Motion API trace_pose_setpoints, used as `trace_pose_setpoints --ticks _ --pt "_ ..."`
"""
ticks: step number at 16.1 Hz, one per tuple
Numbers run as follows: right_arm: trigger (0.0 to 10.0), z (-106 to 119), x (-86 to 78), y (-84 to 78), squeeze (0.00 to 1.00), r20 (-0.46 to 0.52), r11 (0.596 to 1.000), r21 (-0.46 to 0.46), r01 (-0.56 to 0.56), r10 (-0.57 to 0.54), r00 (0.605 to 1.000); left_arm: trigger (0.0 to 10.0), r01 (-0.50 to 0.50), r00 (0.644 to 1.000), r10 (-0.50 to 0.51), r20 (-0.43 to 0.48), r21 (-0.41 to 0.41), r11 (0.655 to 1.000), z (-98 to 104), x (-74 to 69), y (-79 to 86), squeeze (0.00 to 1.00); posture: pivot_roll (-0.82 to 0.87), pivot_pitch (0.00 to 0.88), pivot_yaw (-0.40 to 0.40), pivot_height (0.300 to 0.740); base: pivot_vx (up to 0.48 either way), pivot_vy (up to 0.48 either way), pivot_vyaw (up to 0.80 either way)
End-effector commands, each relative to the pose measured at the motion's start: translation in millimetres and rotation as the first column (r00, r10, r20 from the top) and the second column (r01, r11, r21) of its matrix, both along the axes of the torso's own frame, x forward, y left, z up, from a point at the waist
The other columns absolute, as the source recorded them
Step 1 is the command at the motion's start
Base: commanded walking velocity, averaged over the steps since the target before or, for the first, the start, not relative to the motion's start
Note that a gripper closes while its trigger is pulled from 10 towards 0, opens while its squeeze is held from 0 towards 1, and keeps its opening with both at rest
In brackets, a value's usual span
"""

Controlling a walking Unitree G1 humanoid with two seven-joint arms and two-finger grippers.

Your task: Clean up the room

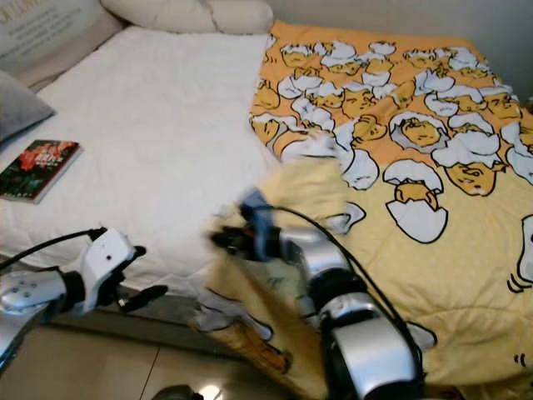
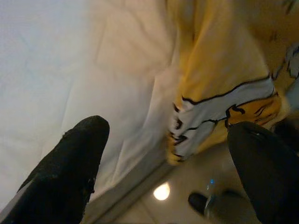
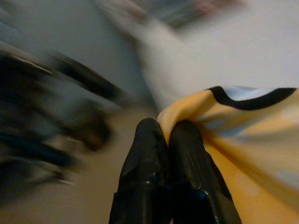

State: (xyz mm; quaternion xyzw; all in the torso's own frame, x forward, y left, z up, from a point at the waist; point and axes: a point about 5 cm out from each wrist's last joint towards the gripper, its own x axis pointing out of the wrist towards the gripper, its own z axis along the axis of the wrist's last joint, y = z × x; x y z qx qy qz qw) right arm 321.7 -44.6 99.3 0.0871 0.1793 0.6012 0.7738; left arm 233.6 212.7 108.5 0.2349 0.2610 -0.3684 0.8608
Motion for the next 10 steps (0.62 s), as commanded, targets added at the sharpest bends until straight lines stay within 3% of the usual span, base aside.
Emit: trace_pose_setpoints --ticks 1,3,5,7,10 --pt "0.0 35 -5.9 13.1 0.00 0.070 0.973 0.167 -0.156 0.146 0.987 10.0 -0.014 1.000 0.015 -0.008 0.033 0.999 1 -2.1 11.7 0.00 0.23 0.000 -0.005 0.740 0.000 0.000 0.00" --pt "0.0 48 -17.3 21.3 0.00 0.128 0.941 0.195 -0.278 0.257 0.958 10.0 -0.028 0.999 0.029 -0.016 0.058 0.998 1 -4.5 21.8 0.00 0.23 0.000 -0.008 0.740 0.000 0.000 0.00" --pt "0.0 45 -26.7 22.1 0.00 0.129 0.924 0.177 -0.339 0.320 0.939 10.0 -0.031 0.999 0.033 -0.020 0.065 0.997 2 -5.2 25.6 0.00 0.24 0.000 -0.011 0.740 0.000 0.000 0.00" --pt "0.0 31 -47.1 18.0 0.00 0.107 0.904 0.098 -0.416 0.406 0.907 10.0 -0.018 0.999 0.021 -0.041 0.069 0.997 1 -9.7 25.5 0.00 0.24 0.000 -0.011 0.740 0.000 0.000 0.00" --pt "0.0 17 -61.7 12.4 0.00 0.082 0.885 0.027 -0.465 0.462 0.883 10.0 -0.005 0.999 0.008 -0.051 0.069 0.998 -1 -12.4 23.2 0.00 0.24 0.000 -0.009 0.740 0.000 0.000 0.00"
